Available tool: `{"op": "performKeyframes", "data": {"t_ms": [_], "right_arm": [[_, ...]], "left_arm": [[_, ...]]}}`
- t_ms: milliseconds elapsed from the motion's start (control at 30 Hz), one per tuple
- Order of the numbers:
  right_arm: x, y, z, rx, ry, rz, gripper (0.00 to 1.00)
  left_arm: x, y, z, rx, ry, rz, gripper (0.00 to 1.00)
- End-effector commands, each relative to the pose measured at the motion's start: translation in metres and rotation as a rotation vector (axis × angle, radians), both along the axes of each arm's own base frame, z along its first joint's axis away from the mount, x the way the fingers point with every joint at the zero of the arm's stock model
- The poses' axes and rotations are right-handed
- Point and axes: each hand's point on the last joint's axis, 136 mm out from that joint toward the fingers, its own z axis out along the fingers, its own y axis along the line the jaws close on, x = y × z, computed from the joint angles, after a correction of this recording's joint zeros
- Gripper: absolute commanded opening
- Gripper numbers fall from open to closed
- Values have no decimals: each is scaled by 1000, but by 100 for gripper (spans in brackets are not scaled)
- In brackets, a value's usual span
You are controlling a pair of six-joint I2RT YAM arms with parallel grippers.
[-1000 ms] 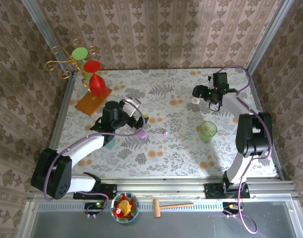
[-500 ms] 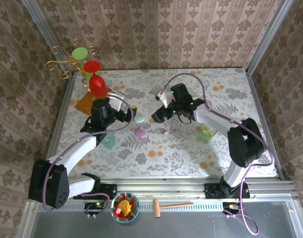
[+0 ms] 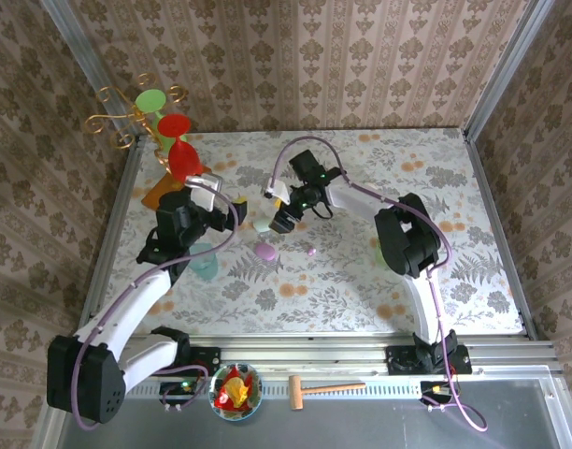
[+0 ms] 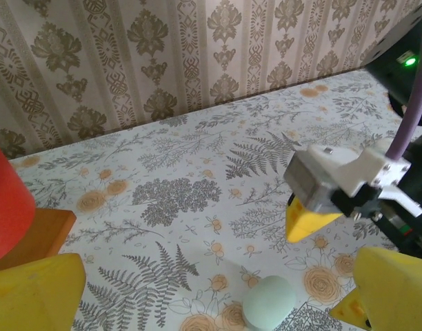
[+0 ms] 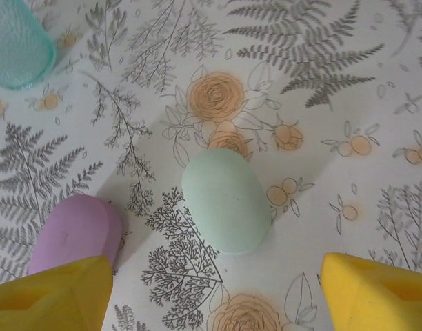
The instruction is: Insert the wireless bluetooth earbuds into the charging case
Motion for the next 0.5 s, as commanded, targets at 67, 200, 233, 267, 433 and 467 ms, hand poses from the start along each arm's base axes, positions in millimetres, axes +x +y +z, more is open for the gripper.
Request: {"op": "performKeyframes", "data": {"t_ms": [67, 200, 233, 267, 433, 467], "right_arm": [[-13, 0, -29, -144, -11, 154, 78], [-16, 7, -40, -160, -23, 204, 78], [-16, 8, -42, -159, -23, 215, 78], [-17, 10, -43, -153, -22, 226, 77], [-13, 18, -46, -134, -18, 252, 70], [-11, 19, -46, -136, -17, 253, 68]], "left_arm": [[-4, 4, -4, -5, 11, 7, 100], [-4, 6, -2, -10, 6, 15, 100], [-4, 6, 0, -12, 1, 15, 100], [-5, 5, 0, -11, -1, 12, 100], [-8, 4, 3, -12, -11, -5, 100], [-8, 4, 3, -13, -11, -6, 100]]}}
